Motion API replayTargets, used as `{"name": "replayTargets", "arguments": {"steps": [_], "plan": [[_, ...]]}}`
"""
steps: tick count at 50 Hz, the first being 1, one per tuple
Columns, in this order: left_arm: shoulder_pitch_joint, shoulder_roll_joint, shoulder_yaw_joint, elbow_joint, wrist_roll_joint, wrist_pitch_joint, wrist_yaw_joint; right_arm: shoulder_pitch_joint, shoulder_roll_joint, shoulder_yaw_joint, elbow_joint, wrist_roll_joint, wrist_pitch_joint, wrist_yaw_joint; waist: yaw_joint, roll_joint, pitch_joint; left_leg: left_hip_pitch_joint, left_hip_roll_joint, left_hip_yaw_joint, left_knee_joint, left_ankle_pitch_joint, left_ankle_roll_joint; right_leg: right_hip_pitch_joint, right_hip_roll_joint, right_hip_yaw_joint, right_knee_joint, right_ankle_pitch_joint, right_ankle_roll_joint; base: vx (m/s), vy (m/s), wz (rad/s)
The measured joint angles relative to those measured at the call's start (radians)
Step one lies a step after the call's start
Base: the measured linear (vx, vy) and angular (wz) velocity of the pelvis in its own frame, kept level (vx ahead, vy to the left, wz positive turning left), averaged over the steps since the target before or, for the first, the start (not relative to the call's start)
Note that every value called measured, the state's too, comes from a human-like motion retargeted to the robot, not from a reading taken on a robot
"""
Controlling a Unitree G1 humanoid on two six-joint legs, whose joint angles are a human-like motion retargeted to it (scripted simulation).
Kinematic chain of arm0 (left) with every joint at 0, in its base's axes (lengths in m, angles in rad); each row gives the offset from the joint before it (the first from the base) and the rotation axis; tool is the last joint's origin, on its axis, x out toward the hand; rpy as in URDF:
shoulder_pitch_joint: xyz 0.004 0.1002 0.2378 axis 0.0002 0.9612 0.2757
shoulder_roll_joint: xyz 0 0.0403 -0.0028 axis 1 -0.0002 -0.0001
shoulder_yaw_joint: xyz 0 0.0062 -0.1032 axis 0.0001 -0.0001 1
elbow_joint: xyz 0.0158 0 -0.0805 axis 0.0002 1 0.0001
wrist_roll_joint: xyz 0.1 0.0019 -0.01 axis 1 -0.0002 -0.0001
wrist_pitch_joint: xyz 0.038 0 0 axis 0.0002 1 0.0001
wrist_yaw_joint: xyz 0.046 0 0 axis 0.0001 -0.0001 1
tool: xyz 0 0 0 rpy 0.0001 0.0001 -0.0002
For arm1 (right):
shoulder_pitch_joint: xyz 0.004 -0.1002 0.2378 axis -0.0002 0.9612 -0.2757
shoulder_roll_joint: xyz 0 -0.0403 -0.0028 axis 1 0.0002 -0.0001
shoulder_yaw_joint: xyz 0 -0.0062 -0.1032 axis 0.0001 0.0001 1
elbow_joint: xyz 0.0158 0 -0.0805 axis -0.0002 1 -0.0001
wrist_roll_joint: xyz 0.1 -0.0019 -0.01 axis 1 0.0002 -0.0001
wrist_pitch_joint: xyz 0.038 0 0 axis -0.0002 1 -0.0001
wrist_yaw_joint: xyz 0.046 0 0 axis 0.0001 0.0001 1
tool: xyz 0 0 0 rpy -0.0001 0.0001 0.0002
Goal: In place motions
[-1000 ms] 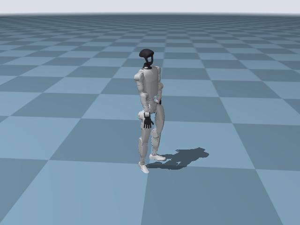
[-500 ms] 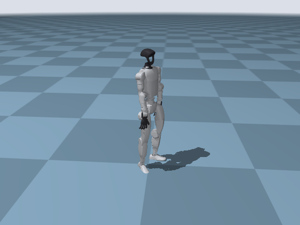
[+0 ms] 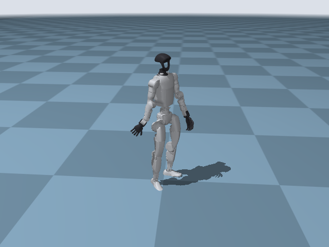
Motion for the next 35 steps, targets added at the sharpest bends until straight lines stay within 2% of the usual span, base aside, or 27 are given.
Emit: {"name": "replayTargets", "arguments": {"steps": [3, 6, 8, 10, 12, 16, 19, 22, 25, 28, 30, 32, 35], "plan": [[0.133, 0.032, 0.077, 0.178, 0.024, 0.031, 0.019, -0.167, 0.082, 0.139, -0.026, -0.218, -0.015, 0.137, 0.006, 0.012, -0.003, 0.017, 0.005, 0.017, -0.008, -0.003, -0.002, -0.002, 0.007, 0.017, 0.002, 0.002, 0.000, 0.00, 0.00, -0.27], [0.323, 0.056, 0.164, 0.215, 0.041, 0.143, 0.005, -0.298, 0.156, 0.258, -0.167, -0.390, -0.093, 0.289, -0.004, 0.022, 0.004, 0.031, 0.009, 0.032, -0.014, -0.005, -0.006, -0.006, 0.013, 0.032, 0.007, 0.002, 0.003, -0.02, -0.02, -0.27], [0.467, 0.074, 0.193, 0.215, 0.056, 0.220, -0.073, -0.368, 0.198, 0.317, -0.298, -0.431, -0.181, 0.358, -0.017, 0.028, 0.006, 0.037, 0.011, 0.038, -0.017, -0.006, -0.009, -0.009, 0.015, 0.038, 0.012, 0.001, 0.008, 0.00, 0.00, 0.00], [0.576, 0.093, 0.188, 0.215, 0.089, 0.253, -0.172, -0.416, 0.225, 0.355, -0.417, -0.410, -0.259, 0.403, -0.029, 0.031, 0.004, 0.038, 0.013, 0.039, -0.019, -0.007, -0.012, -0.014, 0.015, 0.039, 0.015, 0.001, 0.013, 0.00, 0.00, 0.00], [0.678, 0.110, 0.181, 0.215, 0.152, 0.230, -0.229, -0.464, 0.250, 0.372, -0.538, -0.323, -0.340, 0.436, -0.030, 0.035, 0.002, 0.038, 0.017, 0.042, -0.020, -0.009, -0.016, -0.020, 0.016, 0.043, 0.020, 0.001, 0.018, 0.00, 0.00, 0.00], [0.784, 0.115, 0.218, 0.215, 0.219, 0.217, -0.188, -0.504, 0.281, 0.367, -0.690, -0.131, -0.451, 0.486, -0.028, 0.037, 0.006, 0.039, 0.021, 0.041, -0.019, -0.010, -0.019, -0.021, 0.018, 0.042, 0.021, 0.000, 0.021, 0.00, 0.00, 0.00], [0.804, 0.100, 0.260, 0.215, 0.158, 0.248, -0.167, -0.494, 0.298, 0.368, -0.738, -0.024, -0.524, 0.516, -0.041, 0.033, 0.008, 0.038, 0.020, 0.034, -0.019, -0.008, -0.020, -0.017, 0.018, 0.035, 0.021, -0.003, 0.022, 0.01, -0.04, 0.09], [0.750, 0.085, 0.272, 0.215, 0.060, 0.251, -0.157, -0.440, 0.291, 0.378, -0.732, -0.016, -0.546, 0.529, -0.059, 0.025, 0.000, 0.032, 0.019, 0.026, -0.017, -0.006, -0.021, -0.014, 0.016, 0.027, 0.020, -0.006, 0.022, 0.02, -0.04, 0.09], [0.622, 0.078, 0.218, 0.215, -0.015, 0.220, -0.108, -0.371, 0.256, 0.370, -0.676, -0.097, -0.529, 0.508, -0.061, 0.019, -0.009, 0.021, 0.018, 0.023, -0.014, -0.004, -0.020, -0.017, 0.015, 0.024, 0.018, -0.007, 0.023, 0.00, 0.00, 0.00], [0.418, 0.073, 0.144, 0.215, -0.058, 0.173, 0.003, -0.295, 0.208, 0.335, -0.495, -0.241, -0.453, 0.363, -0.058, 0.007, -0.012, 0.017, 0.015, 0.020, -0.013, 0.000, -0.018, -0.011, 0.016, 0.020, 0.009, -0.004, 0.019, 0.00, 0.00, 0.00], [0.287, 0.064, 0.113, 0.215, -0.082, 0.155, 0.027, -0.268, 0.186, 0.293, -0.338, -0.318, -0.364, 0.255, -0.061, 0.000, -0.011, 0.016, 0.012, 0.015, -0.013, 0.002, -0.017, -0.005, 0.016, 0.014, 0.003, -0.003, 0.017, 0.00, 0.00, 0.00], [0.124, 0.051, 0.104, 0.215, -0.095, 0.132, -0.003, -0.239, 0.145, 0.219, -0.151, -0.363, -0.212, 0.167, -0.064, -0.006, -0.010, 0.011, 0.010, 0.008, -0.012, 0.005, -0.015, -0.002, 0.015, 0.006, 0.000, -0.002, 0.016, -0.05, 0.00, 0.16], [-0.060, 0.029, 0.108, 0.175, -0.104, 0.104, -0.060, -0.182, 0.070, 0.120, 0.000, -0.337, -0.043, 0.129, -0.068, -0.012, -0.001, 0.006, 0.009, 0.004, -0.008, 0.005, -0.014, 0.001, 0.014, 0.001, -0.004, -0.001, 0.012, 0.00, 0.00, 0.00]]}}
